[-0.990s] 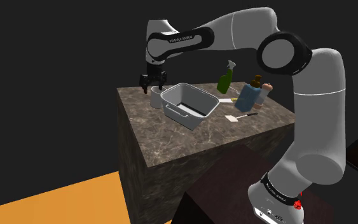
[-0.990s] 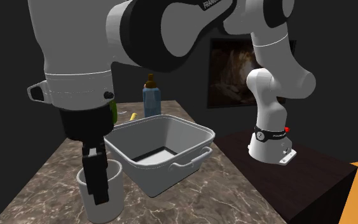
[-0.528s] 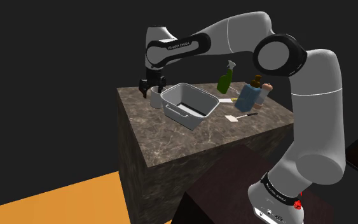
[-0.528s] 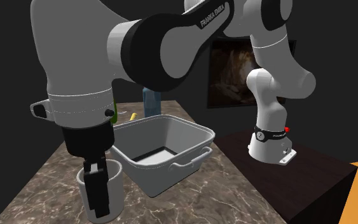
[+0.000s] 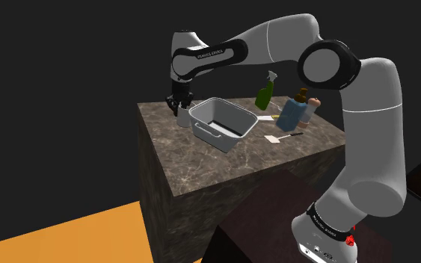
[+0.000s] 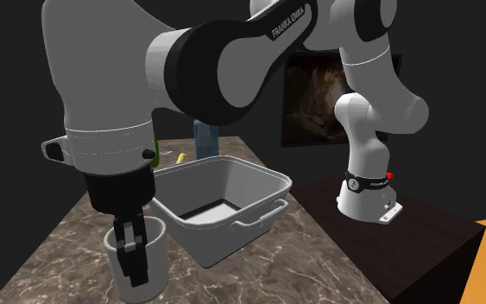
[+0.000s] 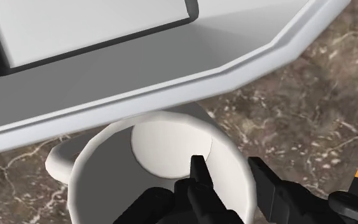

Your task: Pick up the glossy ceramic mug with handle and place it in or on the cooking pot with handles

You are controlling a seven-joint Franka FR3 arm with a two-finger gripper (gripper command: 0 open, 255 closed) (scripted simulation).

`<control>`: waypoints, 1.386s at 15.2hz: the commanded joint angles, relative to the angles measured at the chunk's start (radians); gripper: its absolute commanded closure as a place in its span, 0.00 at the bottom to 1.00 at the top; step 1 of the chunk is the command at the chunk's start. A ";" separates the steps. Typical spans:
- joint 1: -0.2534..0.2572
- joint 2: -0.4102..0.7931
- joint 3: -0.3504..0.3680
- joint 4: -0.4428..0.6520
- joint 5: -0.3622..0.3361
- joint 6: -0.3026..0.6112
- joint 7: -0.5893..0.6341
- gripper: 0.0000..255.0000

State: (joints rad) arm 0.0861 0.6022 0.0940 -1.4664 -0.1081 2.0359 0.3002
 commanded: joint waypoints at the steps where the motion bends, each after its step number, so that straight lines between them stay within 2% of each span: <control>1: 0.000 0.000 0.000 0.000 0.000 0.000 0.000 1.00; 8: 0.000 0.000 0.000 0.000 0.000 0.000 0.000 1.00; 21: 0.000 -0.054 0.004 0.090 0.009 -0.144 -0.010 1.00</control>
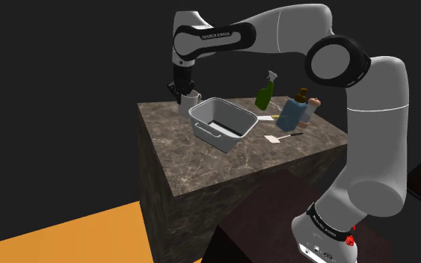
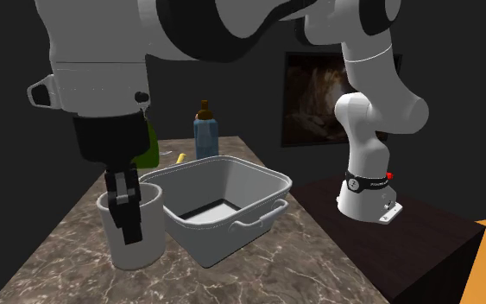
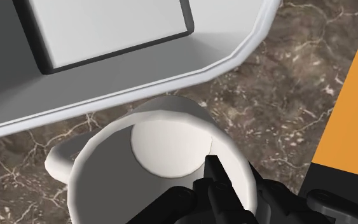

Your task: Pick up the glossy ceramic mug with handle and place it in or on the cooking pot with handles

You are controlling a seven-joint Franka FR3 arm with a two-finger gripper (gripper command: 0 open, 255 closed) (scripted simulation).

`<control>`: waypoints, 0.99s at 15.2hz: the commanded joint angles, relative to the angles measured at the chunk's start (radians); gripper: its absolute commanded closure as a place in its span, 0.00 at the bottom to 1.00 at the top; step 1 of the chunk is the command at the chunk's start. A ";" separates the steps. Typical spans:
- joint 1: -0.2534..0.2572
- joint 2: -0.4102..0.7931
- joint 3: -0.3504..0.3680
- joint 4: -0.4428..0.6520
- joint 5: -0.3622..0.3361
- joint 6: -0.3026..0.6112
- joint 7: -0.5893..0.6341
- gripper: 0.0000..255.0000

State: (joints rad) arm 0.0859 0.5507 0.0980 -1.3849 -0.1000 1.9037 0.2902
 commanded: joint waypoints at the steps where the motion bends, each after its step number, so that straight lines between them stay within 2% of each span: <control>1: 0.001 -0.006 0.001 0.018 0.001 -0.024 -0.001 1.00; 15: 0.006 -0.017 0.003 0.188 0.005 -0.205 -0.012 1.00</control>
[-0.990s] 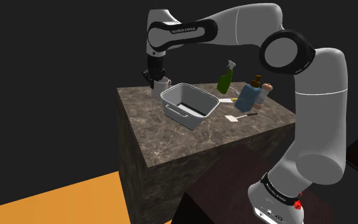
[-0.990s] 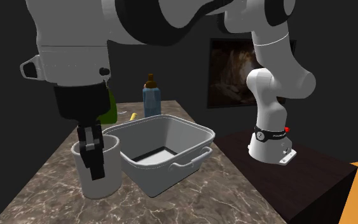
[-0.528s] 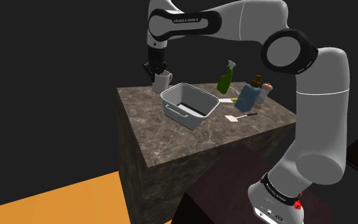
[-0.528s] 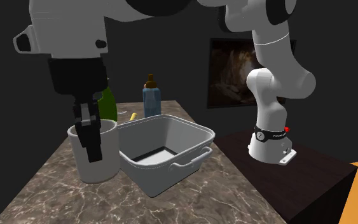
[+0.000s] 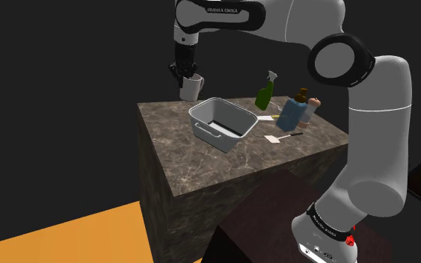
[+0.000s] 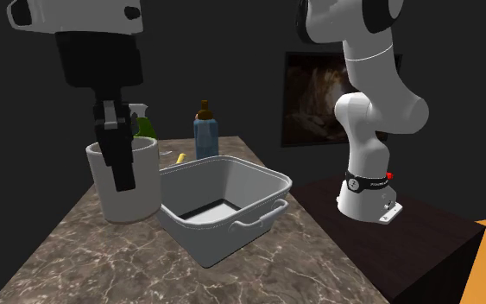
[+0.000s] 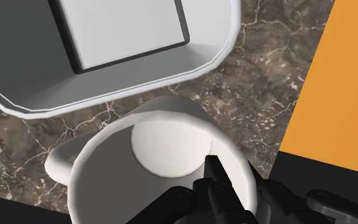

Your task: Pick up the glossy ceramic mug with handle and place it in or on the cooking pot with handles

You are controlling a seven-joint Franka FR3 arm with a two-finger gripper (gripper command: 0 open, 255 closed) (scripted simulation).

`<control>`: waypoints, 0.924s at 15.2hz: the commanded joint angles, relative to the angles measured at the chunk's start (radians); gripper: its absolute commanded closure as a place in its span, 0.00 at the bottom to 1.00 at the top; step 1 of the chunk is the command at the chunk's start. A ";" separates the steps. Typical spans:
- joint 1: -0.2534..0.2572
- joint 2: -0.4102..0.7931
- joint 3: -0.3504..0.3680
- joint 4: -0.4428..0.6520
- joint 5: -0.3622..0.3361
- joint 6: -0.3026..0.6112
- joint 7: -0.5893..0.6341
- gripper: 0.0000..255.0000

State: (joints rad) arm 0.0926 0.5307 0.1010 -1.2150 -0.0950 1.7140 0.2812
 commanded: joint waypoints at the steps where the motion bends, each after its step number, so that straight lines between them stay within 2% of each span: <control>1: 0.000 0.004 0.000 0.034 0.000 -0.030 -0.004 1.00; 10: 0.008 0.037 -0.001 0.206 -0.002 -0.169 -0.011 1.00; 14: -0.035 -0.189 -0.002 -0.126 0.018 -0.060 -0.037 1.00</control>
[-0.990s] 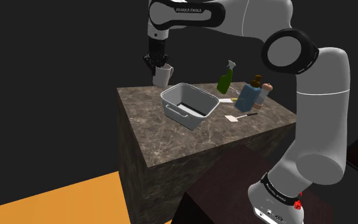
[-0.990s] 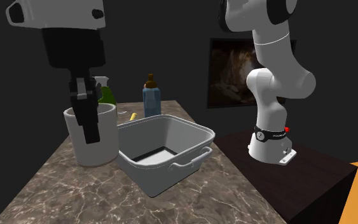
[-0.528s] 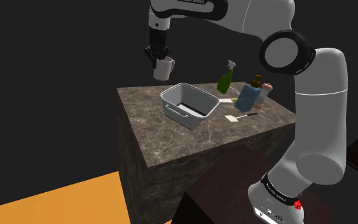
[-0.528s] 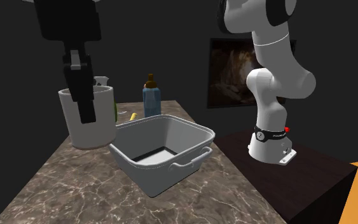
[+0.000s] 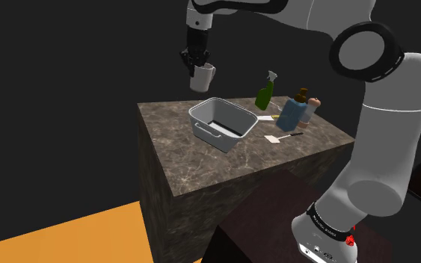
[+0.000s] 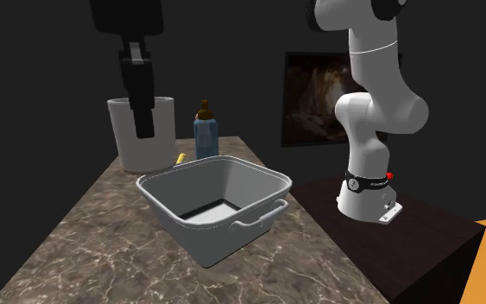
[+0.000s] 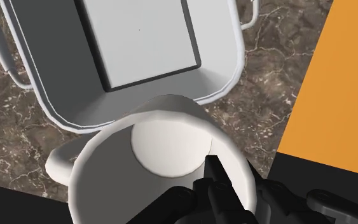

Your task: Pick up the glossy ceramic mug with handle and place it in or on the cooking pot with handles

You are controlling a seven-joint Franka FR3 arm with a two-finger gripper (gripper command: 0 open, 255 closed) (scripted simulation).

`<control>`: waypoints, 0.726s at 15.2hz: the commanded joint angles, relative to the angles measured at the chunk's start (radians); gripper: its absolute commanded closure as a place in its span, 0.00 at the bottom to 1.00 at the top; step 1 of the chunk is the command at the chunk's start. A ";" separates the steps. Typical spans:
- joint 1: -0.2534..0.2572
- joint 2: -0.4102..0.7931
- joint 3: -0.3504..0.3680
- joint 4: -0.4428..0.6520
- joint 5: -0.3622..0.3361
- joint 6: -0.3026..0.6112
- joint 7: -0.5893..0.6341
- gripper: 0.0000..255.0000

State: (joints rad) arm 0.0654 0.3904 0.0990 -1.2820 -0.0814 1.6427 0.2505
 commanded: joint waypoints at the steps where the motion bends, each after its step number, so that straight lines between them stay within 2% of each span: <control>1: -0.017 -0.095 -0.002 -0.124 0.009 0.029 -0.015 1.00; 6: -0.054 -0.306 -0.019 -0.389 0.029 0.087 -0.064 1.00; 11: -0.082 -0.493 -0.046 -0.594 0.040 0.108 -0.121 1.00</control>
State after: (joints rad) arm -0.0135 -0.0604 0.0563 -1.8356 -0.0439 1.7522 0.1375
